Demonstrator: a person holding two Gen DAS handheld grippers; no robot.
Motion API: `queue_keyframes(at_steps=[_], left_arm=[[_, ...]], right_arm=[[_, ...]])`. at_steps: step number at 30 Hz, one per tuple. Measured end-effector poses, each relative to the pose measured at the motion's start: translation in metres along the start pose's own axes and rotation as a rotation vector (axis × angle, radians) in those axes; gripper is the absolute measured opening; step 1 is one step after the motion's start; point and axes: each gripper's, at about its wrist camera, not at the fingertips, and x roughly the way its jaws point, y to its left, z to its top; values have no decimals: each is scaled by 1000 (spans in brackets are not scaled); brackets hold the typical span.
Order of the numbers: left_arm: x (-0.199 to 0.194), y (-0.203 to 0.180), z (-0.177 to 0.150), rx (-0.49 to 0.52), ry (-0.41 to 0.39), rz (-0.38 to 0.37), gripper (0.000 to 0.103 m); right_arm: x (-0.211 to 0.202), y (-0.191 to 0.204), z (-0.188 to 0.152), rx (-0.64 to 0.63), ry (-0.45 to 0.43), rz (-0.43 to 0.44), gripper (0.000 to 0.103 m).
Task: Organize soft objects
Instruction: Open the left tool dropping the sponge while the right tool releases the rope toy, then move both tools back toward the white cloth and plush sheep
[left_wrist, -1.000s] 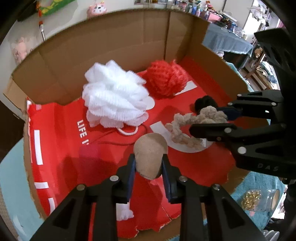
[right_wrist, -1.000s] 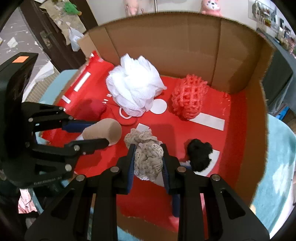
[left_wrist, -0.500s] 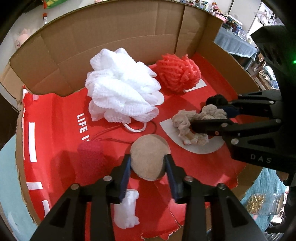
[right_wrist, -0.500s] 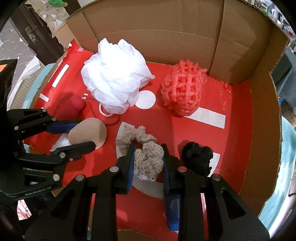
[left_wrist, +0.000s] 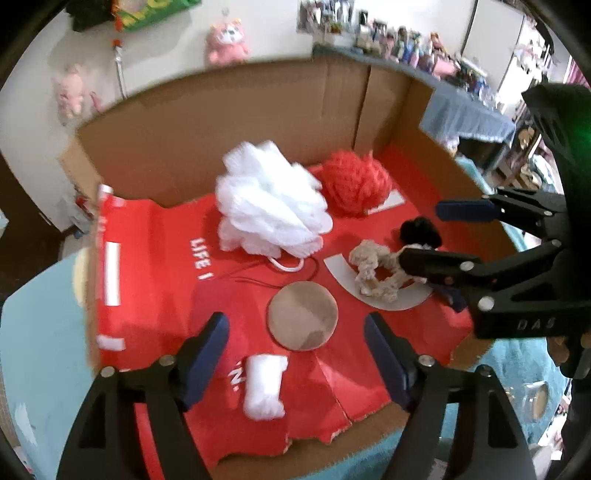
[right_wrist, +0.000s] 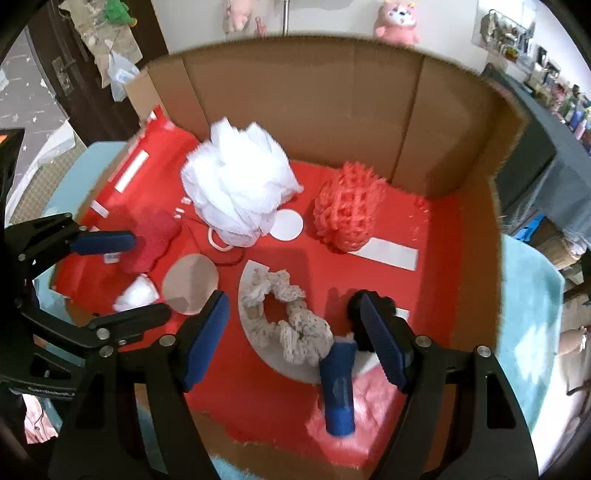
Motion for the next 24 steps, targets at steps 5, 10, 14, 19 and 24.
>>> queue_keyframes(at_steps=[5, 10, 14, 19, 24], left_arm=[[-51, -10, -16, -22, -117, 12, 88], [-108, -26, -44, -33, -264, 18, 97], [-150, -38, -71, -43, -377, 22, 103], [-185, -53, -107, -61, -475, 25, 103], [-197, -68, -146, -86, -536, 8, 103]], right_arm=[[-47, 2, -12, 32, -71, -36, 73], [-106, 10, -35, 33, -190, -79, 78], [-156, 21, -66, 28, -310, -116, 87], [-207, 41, -109, 19, -448, -147, 89], [-239, 59, -165, 23, -548, -160, 97]])
